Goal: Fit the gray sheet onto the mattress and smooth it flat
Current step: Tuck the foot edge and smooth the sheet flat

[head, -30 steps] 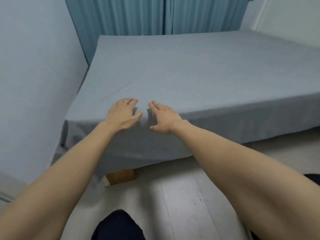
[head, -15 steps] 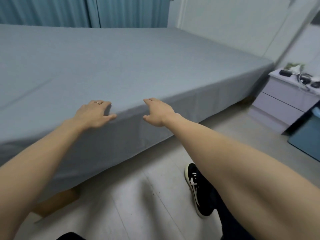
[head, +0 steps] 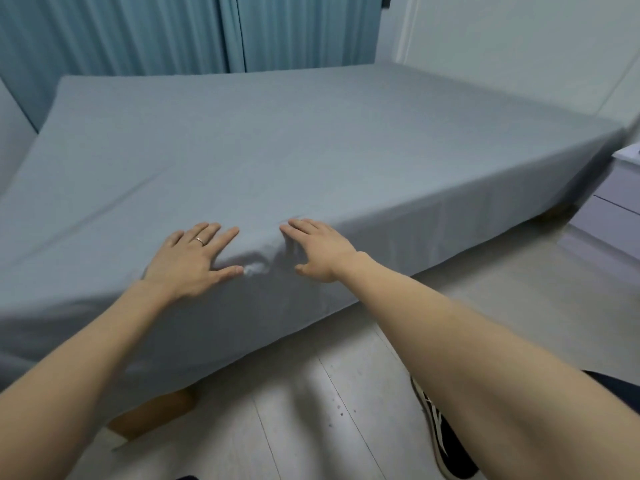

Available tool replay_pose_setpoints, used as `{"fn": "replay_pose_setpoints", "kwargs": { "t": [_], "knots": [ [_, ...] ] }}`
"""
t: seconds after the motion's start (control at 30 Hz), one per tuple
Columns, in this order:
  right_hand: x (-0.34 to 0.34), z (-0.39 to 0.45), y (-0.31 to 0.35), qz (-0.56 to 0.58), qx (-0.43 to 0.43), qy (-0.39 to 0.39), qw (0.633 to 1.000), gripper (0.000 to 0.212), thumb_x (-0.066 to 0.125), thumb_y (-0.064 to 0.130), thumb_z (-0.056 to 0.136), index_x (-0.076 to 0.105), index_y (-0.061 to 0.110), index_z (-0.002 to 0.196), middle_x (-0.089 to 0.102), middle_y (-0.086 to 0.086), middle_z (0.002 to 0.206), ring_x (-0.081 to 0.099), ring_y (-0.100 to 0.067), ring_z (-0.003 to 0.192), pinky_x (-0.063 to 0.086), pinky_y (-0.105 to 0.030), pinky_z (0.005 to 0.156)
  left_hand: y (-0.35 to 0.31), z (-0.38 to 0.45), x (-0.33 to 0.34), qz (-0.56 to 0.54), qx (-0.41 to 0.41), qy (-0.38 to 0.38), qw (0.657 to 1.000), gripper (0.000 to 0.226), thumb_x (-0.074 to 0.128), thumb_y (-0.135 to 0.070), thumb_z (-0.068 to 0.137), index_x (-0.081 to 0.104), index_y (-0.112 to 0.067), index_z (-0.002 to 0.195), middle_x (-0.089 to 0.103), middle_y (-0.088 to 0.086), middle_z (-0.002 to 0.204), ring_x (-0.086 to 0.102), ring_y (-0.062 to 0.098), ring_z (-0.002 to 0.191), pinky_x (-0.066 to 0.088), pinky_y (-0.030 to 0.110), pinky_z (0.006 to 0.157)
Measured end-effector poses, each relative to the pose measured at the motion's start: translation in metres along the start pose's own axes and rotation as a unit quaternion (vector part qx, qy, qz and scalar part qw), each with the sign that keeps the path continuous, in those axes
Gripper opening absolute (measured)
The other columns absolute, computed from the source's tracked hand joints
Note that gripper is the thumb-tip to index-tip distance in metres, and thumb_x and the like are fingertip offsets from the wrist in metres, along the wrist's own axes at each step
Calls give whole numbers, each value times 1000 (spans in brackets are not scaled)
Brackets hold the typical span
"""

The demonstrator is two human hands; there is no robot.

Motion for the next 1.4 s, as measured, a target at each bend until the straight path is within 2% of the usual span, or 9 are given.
{"fn": "replay_pose_setpoints", "kwargs": {
  "t": [0.43,0.5,0.63,0.73,0.83,1.0,1.07,1.23,1.4],
  "knots": [
    [2,-4,0,10,-13,-1,1000,85,67,35,86,17,25,155,14,1,163,11,-21,150,17,-36,122,0,-1,-2,1,2,9,1000,90,17,-88,77,6,-42,154,15,-4,163,8,17,151,11,41,119],
    [-10,-5,12,-17,-14,-29,999,85,68,42,85,22,21,153,20,-3,161,19,-25,148,19,-37,121,0,-11,-9,0,-2,-9,1000,99,17,-92,72,13,-37,154,20,-2,162,12,19,150,12,43,120],
    [-26,13,65,-24,-88,-74,993,93,69,51,82,20,20,155,21,-3,162,22,-25,147,17,-37,120,39,-55,-17,-1,-97,-68,993,120,38,-95,53,32,-24,150,38,6,153,28,27,144,17,50,118],
    [-11,39,99,-58,-161,-60,983,104,71,62,75,17,24,155,18,1,163,16,-22,149,12,-37,122,71,-79,-6,63,-118,-49,990,124,51,-95,52,28,-25,152,37,6,154,28,27,145,20,49,117],
    [13,51,90,-49,-183,-46,981,108,74,63,72,14,30,156,13,7,164,12,-16,151,11,-35,122,79,-82,1,81,-116,-60,988,118,56,-90,58,25,-28,153,35,2,156,27,24,146,23,43,117],
    [13,50,87,-58,-208,-73,974,109,75,65,67,20,29,154,22,5,162,23,-19,148,21,-35,118,79,-90,-6,77,-103,-19,991,124,54,-92,56,14,-30,156,25,1,161,19,21,149,16,45,119],
    [4,48,101,-57,-218,-97,969,108,76,65,63,26,27,150,29,-1,157,32,-23,143,25,-36,115,108,-113,-23,67,-151,-40,985,132,48,-98,47,14,-30,155,27,3,160,21,22,148,15,49,119],
    [7,44,219,-48,-310,-120,942,123,69,78,58,20,19,154,23,-10,160,25,-28,146,20,-38,119,202,-190,-22,-8,-258,25,966,143,71,-87,37,17,-24,153,22,5,159,21,25,146,31,51,115],
    [20,60,337,-44,-346,-130,928,124,75,73,54,23,17,152,36,-7,150,34,-28,138,25,-40,115,214,-198,-5,-49,-246,-68,966,127,92,-55,45,29,-22,151,26,3,155,21,24,144,41,53,107]
  ]
}}
Point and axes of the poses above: each hand's wrist, its own z-axis towards the middle knuckle, its own x-axis out of the palm, y = z × x, the point moved 8 cm from there along z, towards the middle knuckle
